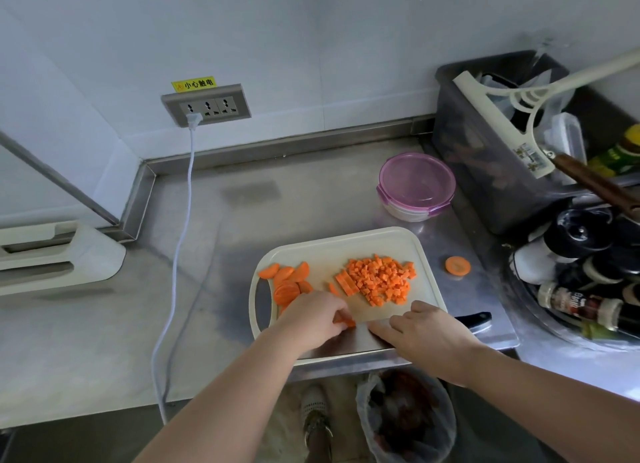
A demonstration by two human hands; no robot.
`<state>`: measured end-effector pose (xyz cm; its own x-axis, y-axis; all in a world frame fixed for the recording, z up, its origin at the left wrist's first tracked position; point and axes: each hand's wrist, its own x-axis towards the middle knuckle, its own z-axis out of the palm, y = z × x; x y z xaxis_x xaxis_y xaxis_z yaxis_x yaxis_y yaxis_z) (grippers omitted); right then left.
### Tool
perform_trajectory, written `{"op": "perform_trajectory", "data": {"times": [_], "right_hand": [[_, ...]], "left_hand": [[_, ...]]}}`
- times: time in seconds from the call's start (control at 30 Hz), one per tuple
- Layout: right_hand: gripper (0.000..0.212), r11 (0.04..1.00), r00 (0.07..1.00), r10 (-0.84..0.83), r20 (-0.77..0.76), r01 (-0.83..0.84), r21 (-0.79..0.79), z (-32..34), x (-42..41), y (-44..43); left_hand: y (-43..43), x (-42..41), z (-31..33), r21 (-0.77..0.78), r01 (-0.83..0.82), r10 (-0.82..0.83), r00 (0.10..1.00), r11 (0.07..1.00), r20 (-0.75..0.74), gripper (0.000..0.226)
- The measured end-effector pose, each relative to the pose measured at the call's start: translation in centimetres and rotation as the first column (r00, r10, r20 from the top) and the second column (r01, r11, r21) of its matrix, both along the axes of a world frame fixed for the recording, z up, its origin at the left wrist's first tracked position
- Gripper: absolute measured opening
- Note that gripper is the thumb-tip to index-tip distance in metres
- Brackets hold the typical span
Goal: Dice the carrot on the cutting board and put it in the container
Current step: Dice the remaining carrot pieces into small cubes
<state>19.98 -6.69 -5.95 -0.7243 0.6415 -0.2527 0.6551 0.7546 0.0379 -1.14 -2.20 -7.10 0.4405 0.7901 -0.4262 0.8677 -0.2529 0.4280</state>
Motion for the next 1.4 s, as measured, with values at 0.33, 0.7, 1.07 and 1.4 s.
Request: {"op": "perform_trajectory", "data": {"times": [0.33,0.7,1.07,1.4], "right_hand": [[0.055,0.998,0.998,0.048,-0.047,-0.045,0.044,0.3,2.4,0.5],[0.051,0.860,0.798,-0.361,-0.483,0.485,0.158,2.1,7.5,1.0],[0.041,0.739,0.617,-0.541,-0.571,0.673,0.027,1.9,7.0,1.9],[0.043,0.759,0.616,-0.545,-0.569,0.651,-0.022,2.6,6.1,2.1]], "left_hand": [[1.0,-0.7,0.0,0.117,0.010,-0.005,0.999,0.993,-0.039,0.018],[5.2,-0.4,1.0,0.336,0.007,0.027,0.995,0.942,-0.097,0.035],[6.0,1.4,1.1,0.285,0.288,-0.207,0.936,0.914,-0.284,0.036],[6.8,1.4,1.4,0.238,0.319,-0.233,0.915,0.917,-0.328,0.038]]}}
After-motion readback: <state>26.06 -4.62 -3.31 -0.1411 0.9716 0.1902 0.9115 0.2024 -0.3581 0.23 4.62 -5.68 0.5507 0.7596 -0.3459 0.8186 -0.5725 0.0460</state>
